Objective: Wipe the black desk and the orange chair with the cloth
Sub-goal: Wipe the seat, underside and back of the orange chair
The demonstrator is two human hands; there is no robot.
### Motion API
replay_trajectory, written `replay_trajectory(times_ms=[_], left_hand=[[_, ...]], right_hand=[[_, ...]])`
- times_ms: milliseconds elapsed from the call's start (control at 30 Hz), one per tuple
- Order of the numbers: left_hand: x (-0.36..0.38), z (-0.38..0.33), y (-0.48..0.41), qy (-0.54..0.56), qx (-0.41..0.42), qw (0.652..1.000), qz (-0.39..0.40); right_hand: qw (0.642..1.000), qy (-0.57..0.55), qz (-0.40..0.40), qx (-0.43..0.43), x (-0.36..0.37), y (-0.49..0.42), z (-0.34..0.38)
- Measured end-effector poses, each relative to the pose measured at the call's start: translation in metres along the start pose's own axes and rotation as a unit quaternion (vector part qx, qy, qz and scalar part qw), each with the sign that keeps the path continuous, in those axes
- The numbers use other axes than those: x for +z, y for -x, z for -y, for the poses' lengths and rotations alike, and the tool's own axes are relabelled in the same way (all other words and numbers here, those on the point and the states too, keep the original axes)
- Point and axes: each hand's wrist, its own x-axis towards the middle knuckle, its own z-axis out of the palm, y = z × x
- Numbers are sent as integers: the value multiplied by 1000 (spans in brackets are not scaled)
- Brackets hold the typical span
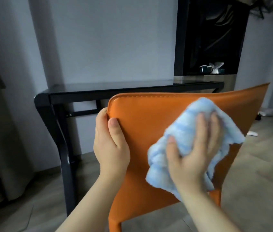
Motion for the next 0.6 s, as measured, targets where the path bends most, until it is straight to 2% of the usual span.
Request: replay_trajectory(times_ms=[33,67,167,233,267,300,333,367,400,433,467,533,567,600], left_hand=[[1,2,0,0,2,1000,-2],[1,3,0,0,3,1000,-2],[2,6,0,0,2,1000,-5],[2,6,0,0,0,1000,-7],[2,6,0,0,1,1000,-8],[2,7,0,-2,2,1000,-9],[2,7,1,-3,2,1000,-11],[1,8,1,-2,2,1000,-16],[1,8,1,-1,1,1000,-20],[1,8,0,0,2,1000,-22],[2,9,0,-1,3,1000,-22],[2,10,0,-5,4,1000,-20],[2,10,0,-8,4,1000,-22],[2,11,0,-10,3,1000,-25]], right_hand=[[992,54,20,-115,6,5,6],[979,85,39,-179,8,-2,8],[957,114,46,-264,-9,-42,-19],[964,16,124,-233,-30,-71,-54],[985,-66,129,-99,-36,-81,-63],[990,-106,94,24,-43,-87,-74],[989,-93,23,113,-41,-85,-68],[978,-85,-26,189,-35,-77,-63],[967,-125,-52,217,-29,-68,-54],[971,-135,-45,193,-23,-57,-41],[982,-134,-32,129,-19,-50,-37],[999,-47,-17,7,-16,-50,-36],[999,-44,-2,-9,-18,-57,-44],[999,-51,-6,14,-22,-65,-53]])
